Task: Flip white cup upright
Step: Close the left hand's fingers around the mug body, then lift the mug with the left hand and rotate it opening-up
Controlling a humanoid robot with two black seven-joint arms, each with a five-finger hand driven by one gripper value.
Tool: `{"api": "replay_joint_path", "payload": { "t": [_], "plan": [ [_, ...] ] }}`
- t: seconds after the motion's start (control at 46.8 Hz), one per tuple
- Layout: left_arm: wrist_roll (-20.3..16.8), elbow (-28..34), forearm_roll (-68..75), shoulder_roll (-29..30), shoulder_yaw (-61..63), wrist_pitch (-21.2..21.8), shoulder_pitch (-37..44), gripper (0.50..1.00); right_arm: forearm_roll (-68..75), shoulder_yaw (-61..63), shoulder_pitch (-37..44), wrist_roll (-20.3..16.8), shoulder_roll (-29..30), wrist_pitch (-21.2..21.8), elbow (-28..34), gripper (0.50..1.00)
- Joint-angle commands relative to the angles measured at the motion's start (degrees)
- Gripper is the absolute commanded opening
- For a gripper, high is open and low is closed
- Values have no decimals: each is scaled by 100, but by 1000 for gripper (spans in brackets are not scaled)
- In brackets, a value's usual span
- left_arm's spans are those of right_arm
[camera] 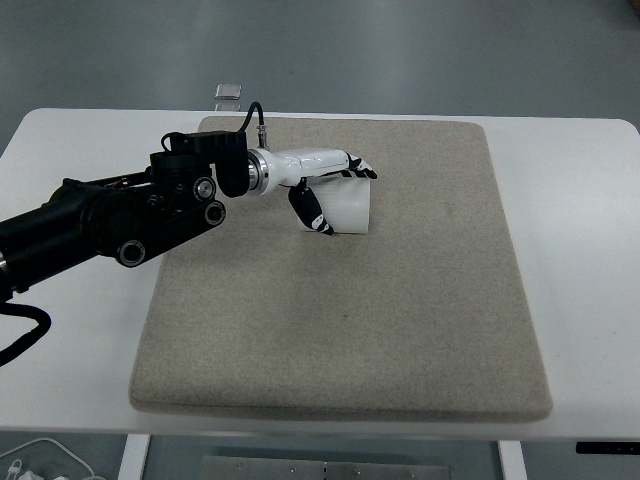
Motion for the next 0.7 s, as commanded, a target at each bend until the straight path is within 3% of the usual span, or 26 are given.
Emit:
{"api": "replay_joint_path", "payload": {
  "t": [0.0, 0.342, 0.406, 0.47, 0.534, 0.619, 0.683],
  "plan": [
    [3, 0, 2, 1, 0, -4, -1, 887, 0, 8, 0, 0, 0, 0, 0, 928],
    [21, 0, -7, 1, 0, -4, -18, 816, 0, 0, 0, 1, 0, 0, 0, 930],
    [21, 0, -7, 1, 0, -4, -18, 725, 0, 0, 0, 1, 0, 0, 0, 930],
    [21, 0, -7, 1, 0, -4, -18, 694, 0, 0, 0, 1, 0, 0, 0, 930],
    [21, 0, -7, 1, -9, -4, -18, 587, 0, 0, 0, 1, 0, 0, 0, 930],
    [21, 0, -7, 1, -18, -4, -18, 500, 0, 0, 0, 1, 0, 0, 0, 930],
    [21, -8, -25, 1, -53, -4, -27, 500, 8, 0, 0, 1, 0, 0, 0, 930]
  ]
}}
